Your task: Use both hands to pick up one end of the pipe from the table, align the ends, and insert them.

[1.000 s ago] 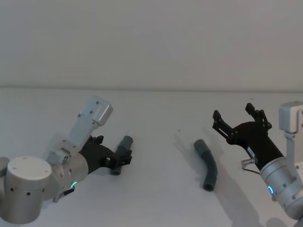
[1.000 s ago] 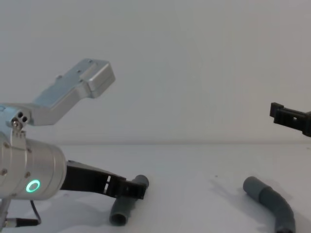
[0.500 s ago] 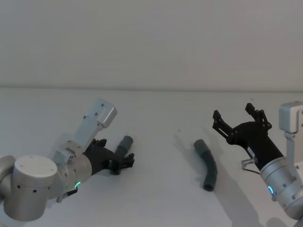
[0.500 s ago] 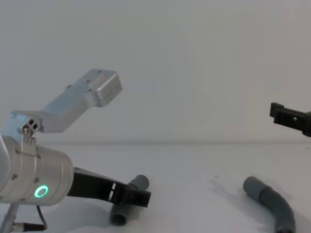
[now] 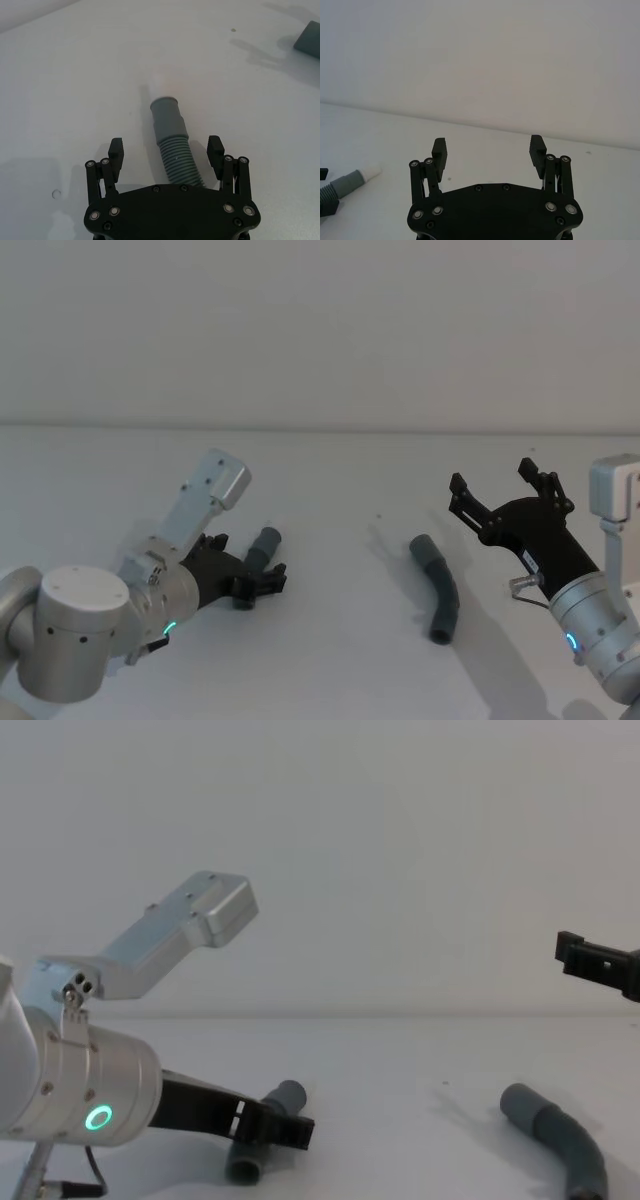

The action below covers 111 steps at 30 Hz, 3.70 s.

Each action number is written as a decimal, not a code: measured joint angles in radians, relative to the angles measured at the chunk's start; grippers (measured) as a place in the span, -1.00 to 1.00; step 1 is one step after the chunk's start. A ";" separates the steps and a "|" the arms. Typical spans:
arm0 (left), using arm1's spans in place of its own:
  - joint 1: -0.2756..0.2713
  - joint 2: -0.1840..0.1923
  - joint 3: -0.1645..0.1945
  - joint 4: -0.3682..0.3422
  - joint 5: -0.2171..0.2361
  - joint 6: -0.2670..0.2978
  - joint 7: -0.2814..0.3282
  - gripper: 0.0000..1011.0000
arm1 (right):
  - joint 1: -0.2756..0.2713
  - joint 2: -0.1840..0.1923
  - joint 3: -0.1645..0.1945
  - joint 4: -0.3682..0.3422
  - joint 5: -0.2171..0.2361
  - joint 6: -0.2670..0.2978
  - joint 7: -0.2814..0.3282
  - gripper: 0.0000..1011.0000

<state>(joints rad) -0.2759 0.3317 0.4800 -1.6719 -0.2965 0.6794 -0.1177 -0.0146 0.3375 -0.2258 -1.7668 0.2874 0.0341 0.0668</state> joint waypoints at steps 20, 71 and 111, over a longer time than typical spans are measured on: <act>-0.010 -0.012 0.000 0.019 0.011 -0.013 -0.002 0.07 | 0.000 0.000 0.000 0.000 0.000 0.000 0.000 0.98; -0.012 -0.015 0.000 0.023 0.013 -0.015 -0.002 -0.33 | -0.023 0.060 -0.014 -0.063 0.023 0.183 0.081 0.98; -0.012 -0.015 0.000 0.023 0.013 -0.015 -0.002 -0.33 | 0.028 0.035 -0.034 -0.094 0.055 0.560 0.053 0.98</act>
<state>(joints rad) -0.2879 0.3168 0.4800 -1.6488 -0.2836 0.6640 -0.1201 0.0137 0.3725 -0.2597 -1.8611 0.3422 0.5939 0.1201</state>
